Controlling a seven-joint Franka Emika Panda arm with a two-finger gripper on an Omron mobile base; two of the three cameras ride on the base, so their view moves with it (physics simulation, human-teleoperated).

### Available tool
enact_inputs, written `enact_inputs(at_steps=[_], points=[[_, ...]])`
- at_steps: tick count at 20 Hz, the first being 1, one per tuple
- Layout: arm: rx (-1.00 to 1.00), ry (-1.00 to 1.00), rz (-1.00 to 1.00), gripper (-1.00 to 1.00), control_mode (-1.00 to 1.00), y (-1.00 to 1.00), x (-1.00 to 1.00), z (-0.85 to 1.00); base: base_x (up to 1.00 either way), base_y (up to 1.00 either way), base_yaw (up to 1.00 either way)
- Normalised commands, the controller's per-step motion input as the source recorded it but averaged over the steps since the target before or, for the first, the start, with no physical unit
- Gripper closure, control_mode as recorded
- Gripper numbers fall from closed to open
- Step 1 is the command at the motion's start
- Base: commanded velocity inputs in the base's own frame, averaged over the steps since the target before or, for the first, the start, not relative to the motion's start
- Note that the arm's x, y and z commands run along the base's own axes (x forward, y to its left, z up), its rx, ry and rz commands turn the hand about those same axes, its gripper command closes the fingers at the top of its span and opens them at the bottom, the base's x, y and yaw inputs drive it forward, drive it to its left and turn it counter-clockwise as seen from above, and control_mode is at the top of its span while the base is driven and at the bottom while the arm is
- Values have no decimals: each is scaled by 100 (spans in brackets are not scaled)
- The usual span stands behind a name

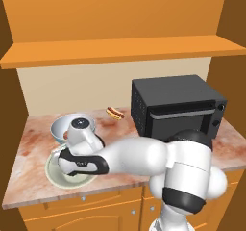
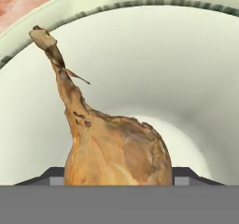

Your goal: Pick both bowls and place them on the counter. Then place the peach in one bowl and place the onion in the other bowl.

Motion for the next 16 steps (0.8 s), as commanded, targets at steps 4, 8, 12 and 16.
enact_inputs(at_steps=[4, 8, 12, 16], points=[[0, 3, 0, 100, -100, 5, 12, -18, 0, 0, 0], [0, 6, 0, 100, -100, 3, 4, -7, 0, 0, 0], [0, 8, 0, -100, -100, 4, 0, -10, 0, 0, 0], [0, 7, 0, -100, -100, 1, 0, -1, 0, 0, 0]])
